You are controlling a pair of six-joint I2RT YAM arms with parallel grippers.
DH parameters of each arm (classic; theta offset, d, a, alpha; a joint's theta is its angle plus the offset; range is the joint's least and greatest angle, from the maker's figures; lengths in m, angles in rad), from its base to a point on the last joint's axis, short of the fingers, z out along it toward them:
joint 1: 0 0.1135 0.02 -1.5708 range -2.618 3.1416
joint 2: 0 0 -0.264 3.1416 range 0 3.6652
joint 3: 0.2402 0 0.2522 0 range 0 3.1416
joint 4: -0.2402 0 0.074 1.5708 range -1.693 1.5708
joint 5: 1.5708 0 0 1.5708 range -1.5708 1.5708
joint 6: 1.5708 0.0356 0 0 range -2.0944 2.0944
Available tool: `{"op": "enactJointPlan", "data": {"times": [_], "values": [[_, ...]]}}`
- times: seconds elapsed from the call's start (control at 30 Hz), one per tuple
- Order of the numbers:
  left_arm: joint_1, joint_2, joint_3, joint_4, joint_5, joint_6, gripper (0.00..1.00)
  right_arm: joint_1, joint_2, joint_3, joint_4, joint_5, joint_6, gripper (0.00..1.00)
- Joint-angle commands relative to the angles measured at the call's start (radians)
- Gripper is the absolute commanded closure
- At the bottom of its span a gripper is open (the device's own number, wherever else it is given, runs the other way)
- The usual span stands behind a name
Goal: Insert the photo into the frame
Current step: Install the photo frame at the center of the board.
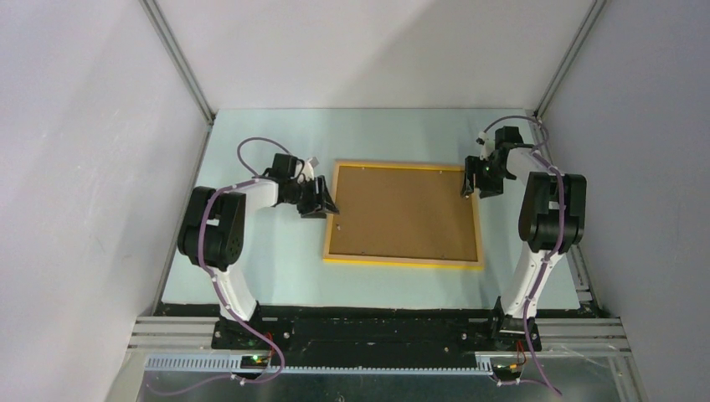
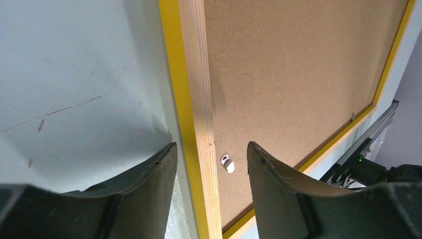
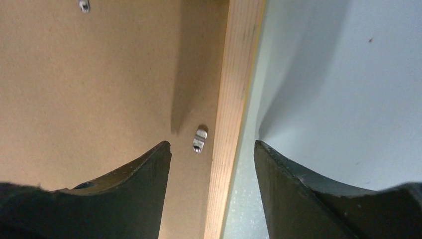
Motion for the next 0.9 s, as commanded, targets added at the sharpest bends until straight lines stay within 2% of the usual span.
{"op": "enactJointPlan", "data": {"times": [0.0, 0.43, 0.87], "values": [[-0.008, -0.012, 0.017, -0.032, -0.108, 0.066, 0.39, 0.001, 0.041, 0.064, 0.013, 0.009, 0.045, 0.35], [-0.015, 0.014, 0.034, -0.045, -0.102, 0.068, 0.41, 0.001, 0.081, 0.08, 0.018, 0.032, 0.059, 0.51], [-0.015, 0.015, 0.037, -0.049, -0.101, 0.068, 0.42, -0.002, 0.057, 0.045, 0.013, 0.032, -0.002, 0.6]]}}
